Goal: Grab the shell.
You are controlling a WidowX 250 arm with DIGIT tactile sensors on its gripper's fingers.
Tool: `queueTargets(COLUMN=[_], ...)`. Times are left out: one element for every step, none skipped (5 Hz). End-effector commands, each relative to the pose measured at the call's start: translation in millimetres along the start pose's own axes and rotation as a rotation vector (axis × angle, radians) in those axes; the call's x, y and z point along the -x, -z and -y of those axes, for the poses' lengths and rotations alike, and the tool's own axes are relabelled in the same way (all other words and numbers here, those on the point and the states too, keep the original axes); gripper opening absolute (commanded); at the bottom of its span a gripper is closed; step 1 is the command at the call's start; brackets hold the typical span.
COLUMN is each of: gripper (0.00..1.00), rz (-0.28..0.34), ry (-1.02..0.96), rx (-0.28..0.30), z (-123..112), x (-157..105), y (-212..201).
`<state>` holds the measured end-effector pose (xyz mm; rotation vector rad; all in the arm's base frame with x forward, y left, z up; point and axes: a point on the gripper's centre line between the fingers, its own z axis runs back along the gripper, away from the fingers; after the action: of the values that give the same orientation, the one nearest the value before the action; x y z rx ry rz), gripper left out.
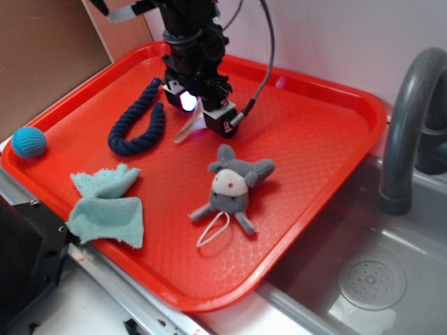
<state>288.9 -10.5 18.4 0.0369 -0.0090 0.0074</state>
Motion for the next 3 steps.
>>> queueTargets(gripper=[0.0,0.0,0.0], rz=[0.029,0.037,0.104], ry=[0.02,0.04,0.002], rx=[-0.029,-0.065,-0.033], z=[7.1,8.8,9.4], x=[9.7,14.0,24.5], y=[-13.1,-38.3,-88.5])
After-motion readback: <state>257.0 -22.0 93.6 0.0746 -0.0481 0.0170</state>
